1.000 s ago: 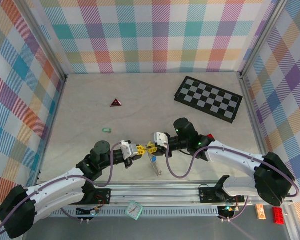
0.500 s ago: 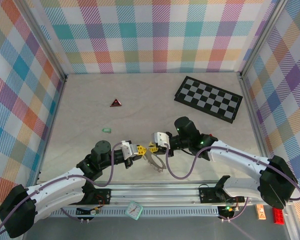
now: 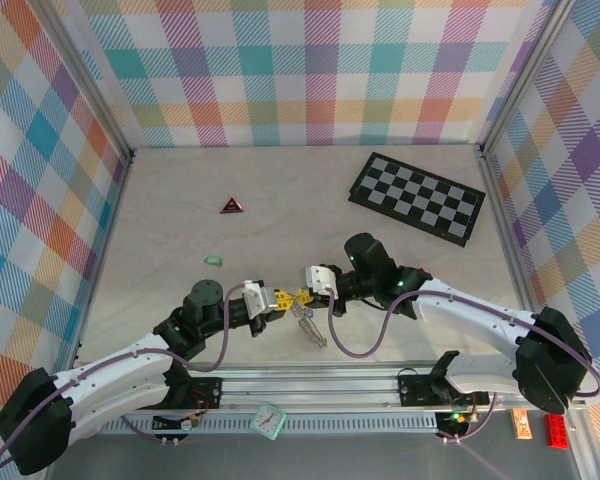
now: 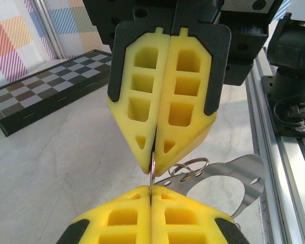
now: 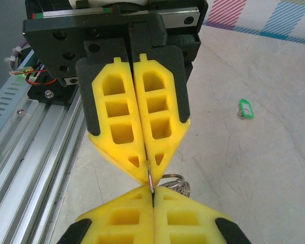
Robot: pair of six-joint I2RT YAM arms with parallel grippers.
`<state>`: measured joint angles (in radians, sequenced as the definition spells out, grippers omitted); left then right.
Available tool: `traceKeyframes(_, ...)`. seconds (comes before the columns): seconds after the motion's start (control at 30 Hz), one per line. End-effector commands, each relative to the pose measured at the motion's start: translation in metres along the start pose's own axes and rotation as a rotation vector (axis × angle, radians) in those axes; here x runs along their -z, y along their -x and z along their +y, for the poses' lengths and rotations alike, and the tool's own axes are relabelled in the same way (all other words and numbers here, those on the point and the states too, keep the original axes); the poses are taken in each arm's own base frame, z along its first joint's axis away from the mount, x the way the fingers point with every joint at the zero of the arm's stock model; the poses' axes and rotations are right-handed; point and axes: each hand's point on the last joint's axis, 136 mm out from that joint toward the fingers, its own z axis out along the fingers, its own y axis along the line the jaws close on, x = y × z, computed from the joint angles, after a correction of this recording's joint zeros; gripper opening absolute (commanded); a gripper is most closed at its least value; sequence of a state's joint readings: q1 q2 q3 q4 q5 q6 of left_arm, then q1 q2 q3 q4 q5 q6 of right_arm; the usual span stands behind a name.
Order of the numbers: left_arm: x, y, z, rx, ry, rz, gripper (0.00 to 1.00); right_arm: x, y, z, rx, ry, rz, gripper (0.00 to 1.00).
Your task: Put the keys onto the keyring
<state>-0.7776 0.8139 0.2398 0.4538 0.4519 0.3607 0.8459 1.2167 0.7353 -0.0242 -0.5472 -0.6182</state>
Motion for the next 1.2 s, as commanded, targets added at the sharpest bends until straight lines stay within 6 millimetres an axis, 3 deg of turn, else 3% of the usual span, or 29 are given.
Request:
traceKeyframes(0.0,-0.003,0.024,0.000,-0.034,-0.013,-0.068,0.11,-0.001,0.022,0.003,0.029,0.044,-0.058,0.00)
traceKeyframes(0.37,-0.002,0.031,0.001,-0.047,-0.011,-0.091,0.14,-0.003,0.022,0.006,0.024,0.056,-0.052,0.00)
traceKeyframes(0.63,0.003,0.037,-0.003,-0.066,-0.023,-0.111,0.00,-0.001,0.017,0.002,0.026,0.021,-0.025,0.00)
traceKeyframes(0.67,0.003,0.037,-0.003,-0.065,-0.025,-0.110,0.00,0.000,0.017,0.001,0.027,0.014,-0.023,0.02)
traceKeyframes(0.83,0.004,0.038,-0.003,-0.068,-0.026,-0.102,0.00,0.014,0.023,-0.009,0.023,-0.066,-0.058,0.33)
traceKeyframes(1.03,0.009,0.045,0.007,-0.057,0.038,-0.085,0.00,0.054,0.030,-0.050,-0.060,-0.323,-0.147,0.38)
traceKeyframes(1.17,0.016,0.049,0.023,-0.045,0.134,-0.060,0.00,0.058,0.023,-0.058,-0.125,-0.369,-0.123,0.41)
